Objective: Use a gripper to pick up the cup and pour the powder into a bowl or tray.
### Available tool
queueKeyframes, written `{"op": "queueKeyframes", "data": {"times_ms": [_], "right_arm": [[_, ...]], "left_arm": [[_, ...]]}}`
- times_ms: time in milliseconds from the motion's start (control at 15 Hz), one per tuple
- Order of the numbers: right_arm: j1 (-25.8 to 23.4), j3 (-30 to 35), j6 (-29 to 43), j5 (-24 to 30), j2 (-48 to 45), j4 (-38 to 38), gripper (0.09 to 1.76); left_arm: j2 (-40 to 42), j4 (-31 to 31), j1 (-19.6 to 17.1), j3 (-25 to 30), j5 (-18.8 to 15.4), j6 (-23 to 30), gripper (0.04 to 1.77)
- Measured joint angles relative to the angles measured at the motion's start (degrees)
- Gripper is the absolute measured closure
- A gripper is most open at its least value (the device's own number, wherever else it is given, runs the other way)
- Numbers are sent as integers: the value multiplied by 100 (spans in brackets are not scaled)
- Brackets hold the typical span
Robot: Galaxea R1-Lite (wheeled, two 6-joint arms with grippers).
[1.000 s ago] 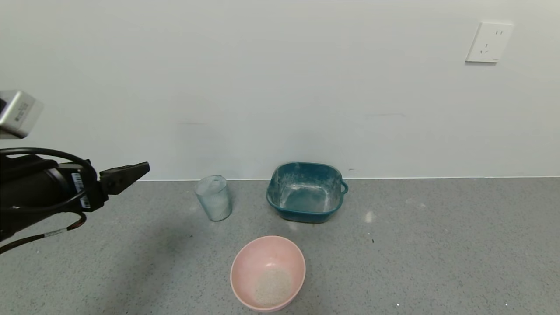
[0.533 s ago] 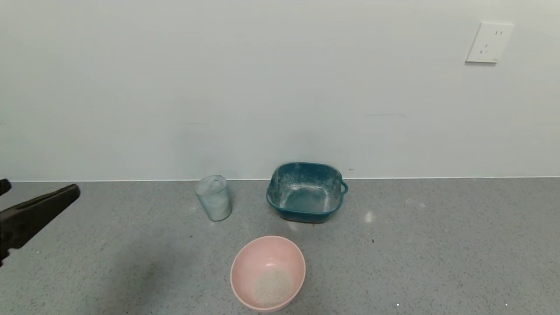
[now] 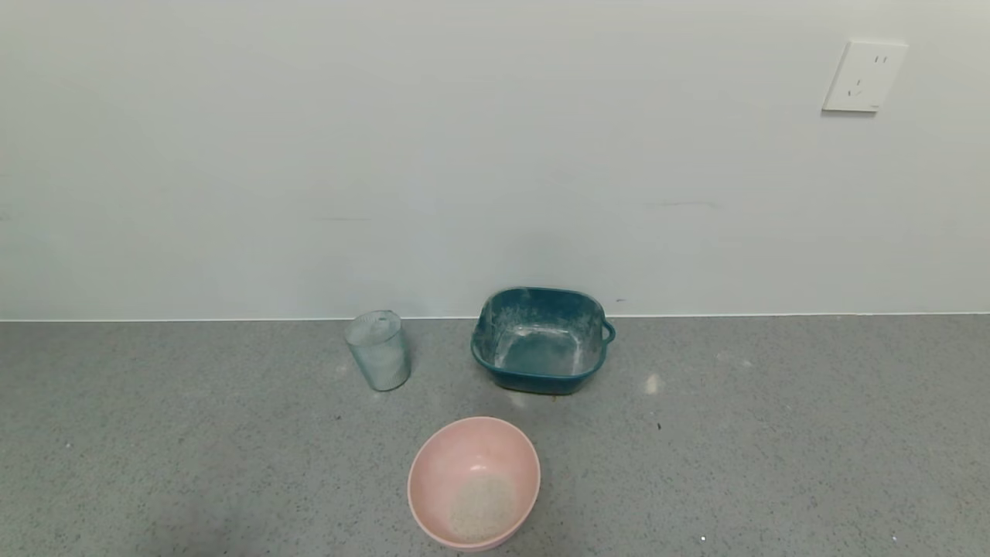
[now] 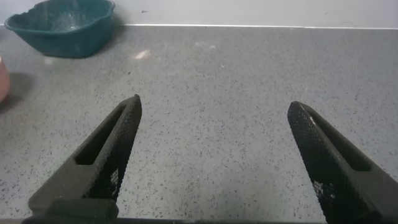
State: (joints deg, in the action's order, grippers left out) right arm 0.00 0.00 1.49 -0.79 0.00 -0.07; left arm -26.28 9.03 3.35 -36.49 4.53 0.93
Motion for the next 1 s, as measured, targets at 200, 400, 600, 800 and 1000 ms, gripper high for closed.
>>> {"op": "queueKeyframes", "data": {"times_ms": [200,400,600,800,1000], "right_arm": [[0,0,-1,2,0,0,14],[0,0,0,2,0,0,14],[-2,0,0,0,0,0,14],[-2,0,0,2,0,0,14],[-2,0,-1,2,0,0,14]], "left_arm": [[606,221,-79,324,37,-5,9],[1187,282,-221,881,-11,-18,9],[1647,-16,-295,1574,-55,-130,9],[2155,-440,-319,2313,-44,-480,9],[2499,-857,-333,2836,15,-502,9]]}}
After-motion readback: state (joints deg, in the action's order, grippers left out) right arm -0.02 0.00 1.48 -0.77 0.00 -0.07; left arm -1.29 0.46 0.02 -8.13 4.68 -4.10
